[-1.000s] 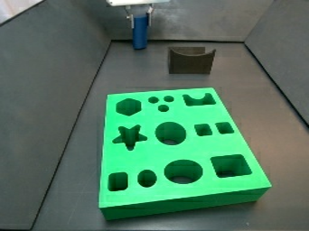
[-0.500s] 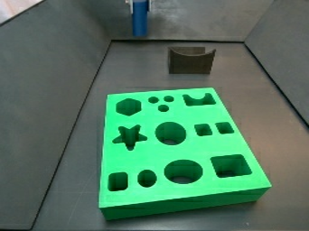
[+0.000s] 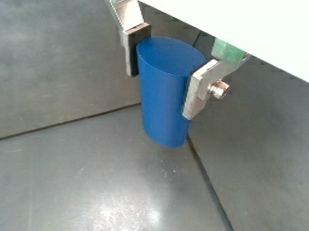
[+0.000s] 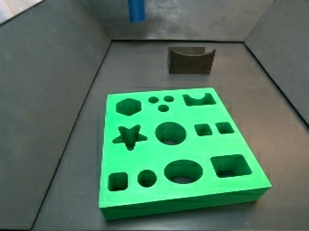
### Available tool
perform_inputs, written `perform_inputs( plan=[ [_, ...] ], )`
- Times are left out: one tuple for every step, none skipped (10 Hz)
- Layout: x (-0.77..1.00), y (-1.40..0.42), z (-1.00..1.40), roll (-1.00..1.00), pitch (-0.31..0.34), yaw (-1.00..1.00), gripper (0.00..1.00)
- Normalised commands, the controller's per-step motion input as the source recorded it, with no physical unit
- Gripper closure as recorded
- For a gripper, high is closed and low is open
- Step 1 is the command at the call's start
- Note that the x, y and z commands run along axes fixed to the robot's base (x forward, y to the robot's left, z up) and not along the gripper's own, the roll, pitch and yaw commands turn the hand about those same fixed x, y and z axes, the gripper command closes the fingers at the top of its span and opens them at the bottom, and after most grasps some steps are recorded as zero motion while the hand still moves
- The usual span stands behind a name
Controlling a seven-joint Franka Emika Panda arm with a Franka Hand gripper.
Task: Pick up the oval object. Move up. Move to above the board. Insert the oval object.
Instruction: Move to above the board.
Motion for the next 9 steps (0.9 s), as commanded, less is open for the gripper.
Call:
perform_inputs(
  plan=[
    [-0.16, -0.03, 1.00, 0.08, 0.048, 0.05, 1.00],
    [-0.16, -0.03, 1.00, 0.09, 0.073, 0.05, 1.00],
    [-0.15, -0.03, 1.00, 0.09, 0.084, 0.04, 1.00],
    [-0.14, -0.03, 1.00, 0.08, 0.075, 0.04, 1.00],
    [-0.13, -0.02, 1.00, 0.07, 0.071, 0.03, 1.00],
    [-0.12, -0.02, 1.00, 0.06, 0.073, 0.03, 1.00],
    [-0.10, -0.01, 1.00, 0.05, 0.085, 0.03, 1.00],
    [-0.09, -0.01, 1.00, 0.05, 0.097, 0.03, 1.00],
    [-0.06, -0.01, 0.98, 0.04, 0.100, 0.03, 1.00]
  ],
)
